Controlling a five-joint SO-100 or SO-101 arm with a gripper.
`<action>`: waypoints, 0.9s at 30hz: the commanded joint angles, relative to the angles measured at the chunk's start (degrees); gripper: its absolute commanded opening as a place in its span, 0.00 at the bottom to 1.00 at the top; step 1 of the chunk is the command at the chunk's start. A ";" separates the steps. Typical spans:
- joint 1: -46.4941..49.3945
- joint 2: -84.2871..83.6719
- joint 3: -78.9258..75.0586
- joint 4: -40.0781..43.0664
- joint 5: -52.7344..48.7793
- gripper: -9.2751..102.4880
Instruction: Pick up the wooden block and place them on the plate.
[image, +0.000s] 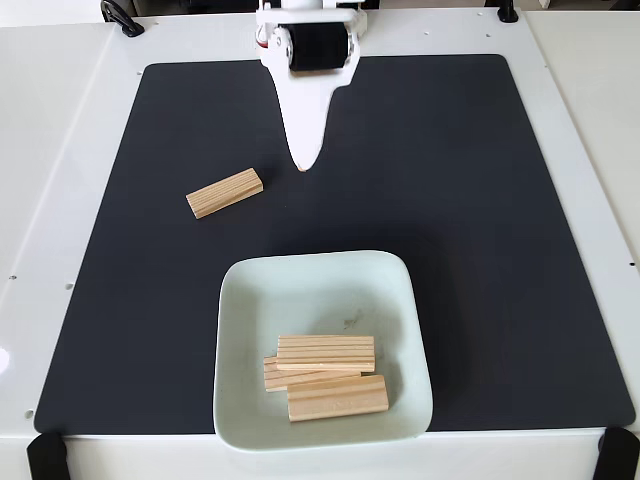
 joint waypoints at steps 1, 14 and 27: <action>3.25 10.81 8.96 -0.62 -9.49 0.08; 16.52 11.25 12.66 -0.62 -32.87 0.08; 21.97 -7.12 1.41 0.18 -33.22 0.16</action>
